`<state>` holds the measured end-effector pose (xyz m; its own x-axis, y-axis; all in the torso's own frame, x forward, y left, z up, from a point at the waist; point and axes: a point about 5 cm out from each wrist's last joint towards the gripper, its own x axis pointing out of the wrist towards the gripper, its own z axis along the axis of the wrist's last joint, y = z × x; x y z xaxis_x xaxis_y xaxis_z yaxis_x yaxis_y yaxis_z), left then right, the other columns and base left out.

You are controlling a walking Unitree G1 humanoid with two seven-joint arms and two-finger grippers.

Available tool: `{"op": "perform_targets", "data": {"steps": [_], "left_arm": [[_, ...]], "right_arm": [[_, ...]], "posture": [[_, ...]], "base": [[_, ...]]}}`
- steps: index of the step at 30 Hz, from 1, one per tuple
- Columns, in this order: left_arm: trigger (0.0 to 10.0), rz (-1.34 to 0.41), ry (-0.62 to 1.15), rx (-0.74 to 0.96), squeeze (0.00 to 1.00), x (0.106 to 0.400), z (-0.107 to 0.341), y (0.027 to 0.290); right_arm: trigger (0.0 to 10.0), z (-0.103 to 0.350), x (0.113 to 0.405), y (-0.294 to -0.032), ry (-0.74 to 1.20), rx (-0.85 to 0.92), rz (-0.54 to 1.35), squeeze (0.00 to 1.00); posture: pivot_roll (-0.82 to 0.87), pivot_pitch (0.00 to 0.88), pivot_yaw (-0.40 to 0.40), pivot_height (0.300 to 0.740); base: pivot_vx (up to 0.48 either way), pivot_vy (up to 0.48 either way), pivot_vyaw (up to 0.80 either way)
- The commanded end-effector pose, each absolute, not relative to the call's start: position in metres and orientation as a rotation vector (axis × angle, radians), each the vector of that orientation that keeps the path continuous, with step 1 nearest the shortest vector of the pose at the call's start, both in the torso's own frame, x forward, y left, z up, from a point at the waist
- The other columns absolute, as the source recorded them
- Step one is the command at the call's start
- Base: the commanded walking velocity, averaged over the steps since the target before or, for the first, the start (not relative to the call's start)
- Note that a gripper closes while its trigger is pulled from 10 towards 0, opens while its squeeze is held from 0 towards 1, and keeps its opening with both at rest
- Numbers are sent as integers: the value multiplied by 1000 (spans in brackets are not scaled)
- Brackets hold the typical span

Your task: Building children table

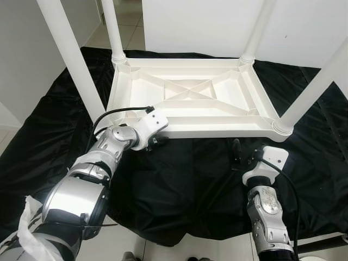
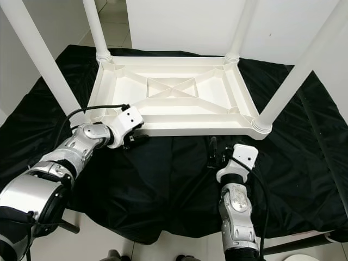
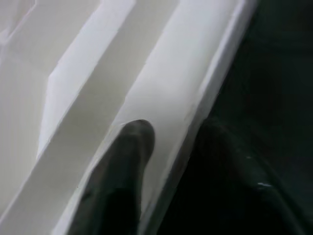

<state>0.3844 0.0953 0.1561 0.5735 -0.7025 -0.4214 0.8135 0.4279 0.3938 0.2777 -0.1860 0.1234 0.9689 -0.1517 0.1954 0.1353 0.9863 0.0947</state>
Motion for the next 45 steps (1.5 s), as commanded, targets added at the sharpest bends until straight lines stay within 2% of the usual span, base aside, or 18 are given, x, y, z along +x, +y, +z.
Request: {"op": "perform_targets", "data": {"steps": [1, 10, 16, 21, 22, 23, 28, 29, 31, 32, 36, 37, 39, 40, 45], "left_arm": [[0, -1058, 238, 558, 0, 378, 149, 88], [0, -1351, 242, 533, 0, 354, 134, 73], [0, -1384, 234, 528, 0, 345, 128, 67], [118, -1334, 182, 565, 0, 342, 126, 58], [4000, -1302, 162, 574, 0, 342, 126, 53], [10000, -1267, 122, 600, 0, 341, 126, 47], [10000, -1184, 60, 588, 0, 337, 126, 35], [10000, -1162, 64, 527, 604, 335, 127, 31], [10000, -1149, 68, 483, 604, 334, 127, 28], [10000, -1138, 66, 435, 1000, 332, 129, 26], [10000, -1089, -8, 403, 1000, 330, 137, 23], [10000, -1064, -51, 388, 671, 328, 141, 22], [10000, -1048, -78, 382, 671, 327, 144, 22], [10000, -1040, -100, 368, 0, 324, 148, 21], [10000, -1007, -198, 295, 0, 312, 161, 23]], "right_arm": [[10000, 119, 275, -188, -182, 77, -157, 0], [10000, 119, 276, -187, -179, 79, -157, 0], [10000, 119, 276, -185, -177, 83, -155, 0], [10000, 119, 278, -183, -176, 87, -150, 0], [10000, 119, 278, -182, -175, 89, -148, 0], [10000, 119, 279, -181, -175, 90, -144, 0], [10000, 120, 280, -178, -176, 91, -136, 0], [10000, 121, 281, -178, -176, 91, -134, 0], [10000, 121, 280, -178, -177, 91, -133, 0], [10000, 121, 280, -177, -177, 91, -131, 0], [10000, 121, 281, -176, -175, 91, -127, 0], [10000, 120, 281, -175, -174, 91, -123, 0], [10000, 120, 282, -175, -173, 90, -121, 0], [10000, 120, 282, -174, -172, 90, -118, 0], [10000, 120, 284, -171, -171, 90, -104, 0]], "posture": [[-87, 84, 48, 740], [-78, 86, 48, 740], [-74, 89, 46, 740], [-68, 97, 39, 740], [-68, 97, 39, 740], [-65, 101, 34, 740], [-63, 107, 27, 740], [-63, 107, 27, 740], [-60, 111, 26, 740], [-58, 112, 25, 740], [-55, 115, 22, 740], [-51, 117, 20, 740], [-51, 117, 20, 740], [-45, 117, 17, 740], [-37, 114, 14, 740]], "base": [[0, 0, 0], [0, 0, 0], [0, 0, 0], [0, 0, 0], [0, 0, 0], [0, 0, 0], [0, 0, 0], [0, 0, 0], [0, 0, 0], [0, 0, 0], [0, 0, 0], [0, 0, 0], [0, 0, 0], [0, 0, 0], [0, 0, 0]]}}
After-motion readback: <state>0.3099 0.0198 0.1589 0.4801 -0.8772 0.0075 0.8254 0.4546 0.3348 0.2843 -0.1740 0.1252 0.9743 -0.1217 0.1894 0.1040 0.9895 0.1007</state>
